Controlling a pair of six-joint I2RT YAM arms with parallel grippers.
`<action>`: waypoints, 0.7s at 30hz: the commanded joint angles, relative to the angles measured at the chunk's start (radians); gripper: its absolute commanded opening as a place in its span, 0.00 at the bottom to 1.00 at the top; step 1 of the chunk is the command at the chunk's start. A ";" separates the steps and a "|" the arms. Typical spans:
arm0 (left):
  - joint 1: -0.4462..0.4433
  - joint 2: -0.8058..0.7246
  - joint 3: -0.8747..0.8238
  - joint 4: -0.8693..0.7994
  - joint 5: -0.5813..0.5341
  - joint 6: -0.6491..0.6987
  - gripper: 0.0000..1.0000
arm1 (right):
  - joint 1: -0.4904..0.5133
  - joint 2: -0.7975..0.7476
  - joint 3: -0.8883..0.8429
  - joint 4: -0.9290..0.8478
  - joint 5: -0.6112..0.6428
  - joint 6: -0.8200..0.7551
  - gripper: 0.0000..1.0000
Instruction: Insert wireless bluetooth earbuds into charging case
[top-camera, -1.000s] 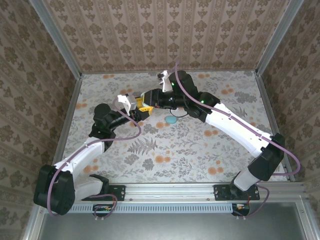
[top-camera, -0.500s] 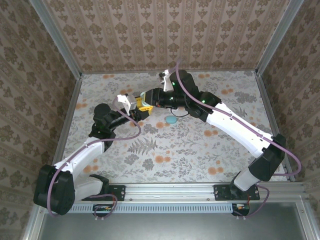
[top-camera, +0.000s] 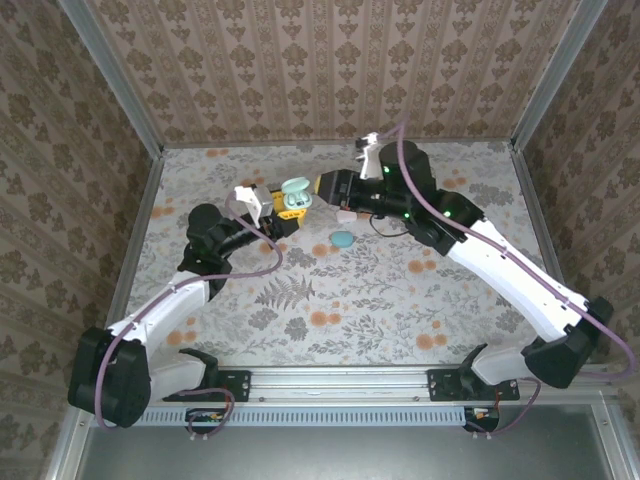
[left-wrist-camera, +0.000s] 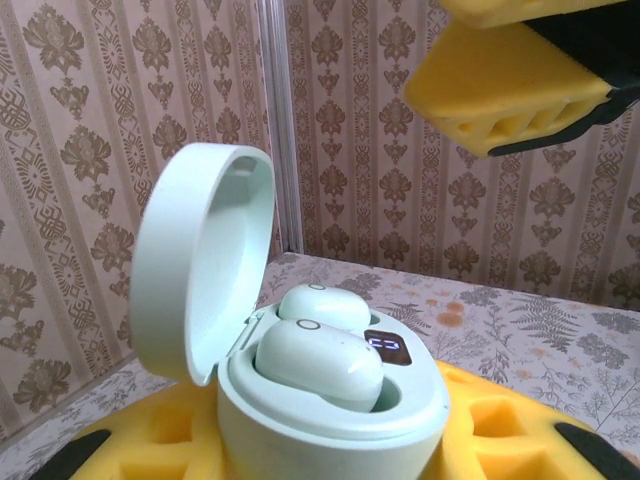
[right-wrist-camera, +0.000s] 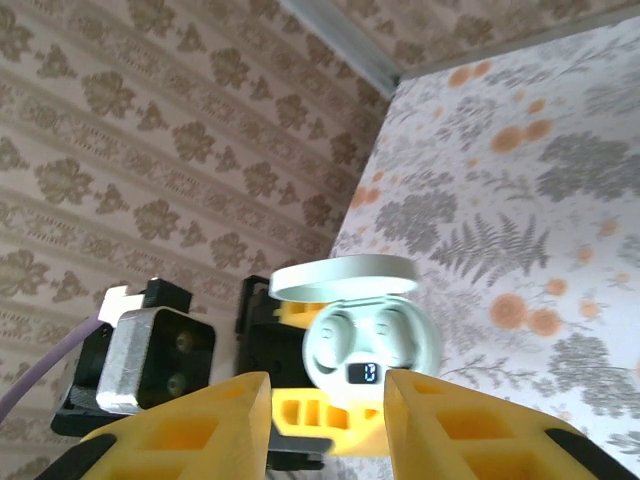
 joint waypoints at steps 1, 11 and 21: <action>-0.014 0.015 0.043 0.020 0.038 -0.008 0.25 | -0.047 -0.056 -0.067 0.003 0.055 0.023 0.37; -0.104 0.075 0.088 -0.016 0.065 0.019 0.26 | -0.205 -0.158 -0.192 0.066 -0.068 0.119 0.47; -0.180 0.131 0.152 -0.046 0.107 0.041 0.26 | -0.225 -0.028 -0.071 0.012 -0.234 0.104 0.58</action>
